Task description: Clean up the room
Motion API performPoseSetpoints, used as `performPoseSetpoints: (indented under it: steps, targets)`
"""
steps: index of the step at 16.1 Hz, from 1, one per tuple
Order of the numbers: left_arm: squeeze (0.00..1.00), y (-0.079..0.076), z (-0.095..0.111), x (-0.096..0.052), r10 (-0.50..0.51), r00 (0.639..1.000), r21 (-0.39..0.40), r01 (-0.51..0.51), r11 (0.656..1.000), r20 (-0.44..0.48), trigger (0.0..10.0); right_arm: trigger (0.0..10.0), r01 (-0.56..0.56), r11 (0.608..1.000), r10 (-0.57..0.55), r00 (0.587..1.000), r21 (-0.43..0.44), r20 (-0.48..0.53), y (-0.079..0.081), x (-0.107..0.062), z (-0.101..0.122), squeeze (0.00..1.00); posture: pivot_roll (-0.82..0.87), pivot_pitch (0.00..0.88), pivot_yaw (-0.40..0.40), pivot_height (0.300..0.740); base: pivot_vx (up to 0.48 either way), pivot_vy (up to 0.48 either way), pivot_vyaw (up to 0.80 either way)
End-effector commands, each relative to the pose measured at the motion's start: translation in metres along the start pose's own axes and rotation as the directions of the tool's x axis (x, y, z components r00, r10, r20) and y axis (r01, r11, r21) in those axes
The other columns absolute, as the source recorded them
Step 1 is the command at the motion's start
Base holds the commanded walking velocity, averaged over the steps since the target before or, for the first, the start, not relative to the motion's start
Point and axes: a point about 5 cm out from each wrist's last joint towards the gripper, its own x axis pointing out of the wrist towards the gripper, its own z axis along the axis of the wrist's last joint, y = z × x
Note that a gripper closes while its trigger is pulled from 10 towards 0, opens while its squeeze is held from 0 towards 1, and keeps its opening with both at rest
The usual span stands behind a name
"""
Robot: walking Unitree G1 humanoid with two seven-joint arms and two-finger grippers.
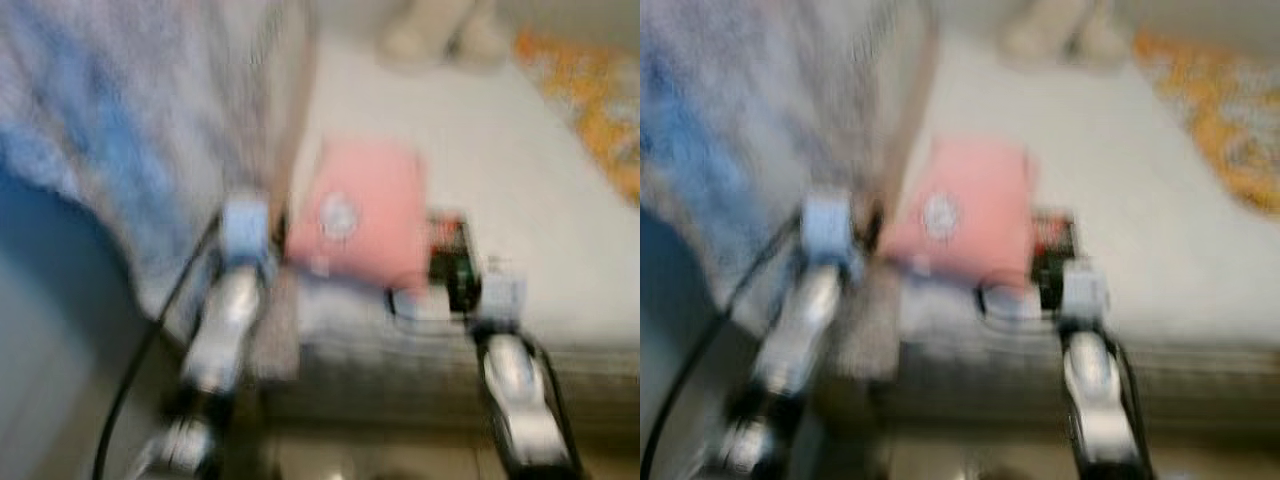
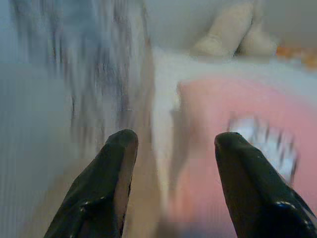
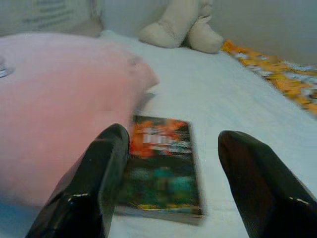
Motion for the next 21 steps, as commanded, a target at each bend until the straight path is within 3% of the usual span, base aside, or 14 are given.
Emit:
performPoseSetpoints:
  steps: [1, 6, 9, 21]
  targets:
    - [0.0, 0.006, -0.013, -0.005, 0.025, 0.998, -0.013, -0.026, 1.0, -0.064, 10.0, 10.0, -0.004, 1.0, 0.004, 1.0, -0.016, 0.021, -0.01, 0.007, 0.009, 0.0, -0.03, 0.0, 0.033, 0.74, 0.0, -0.469, 0.0]
    - [0.0, -0.007, 0.001, 0.004, -0.047, 0.999, -0.012, 0.047, 0.999, -0.012, 10.0, 10.0, -0.033, 0.999, 0.033, 0.999, -0.024, -0.011, 0.001, 0.007, 0.002, 0.0, -0.01, 0.0, 0.037, 0.74, 0.0, -0.472, 0.25]
    - [0.0, 0.0, -0.007, 0.002, -0.014, 0.999, 0.017, 0.015, 1.0, -0.052, 10.0, 10.0, -0.013, 0.998, 0.008, 0.997, -0.069, -0.079, 0.002, 0.003, -0.01, 0.0, -0.01, 0.0, 0.036, 0.74, 0.0, -0.471, 0.77]
    - [0.0, 0.0, -0.007, 0.002, -0.014, 0.999, 0.017, 0.015, 1.0, -0.052, 10.0, 10.0, -0.013, 0.998, 0.008, 0.997, -0.069, -0.079, 0.002, 0.003, -0.01, 0.0, -0.01, 0.0, 0.036, 0.74, 0.0, -0.472, 0.8]
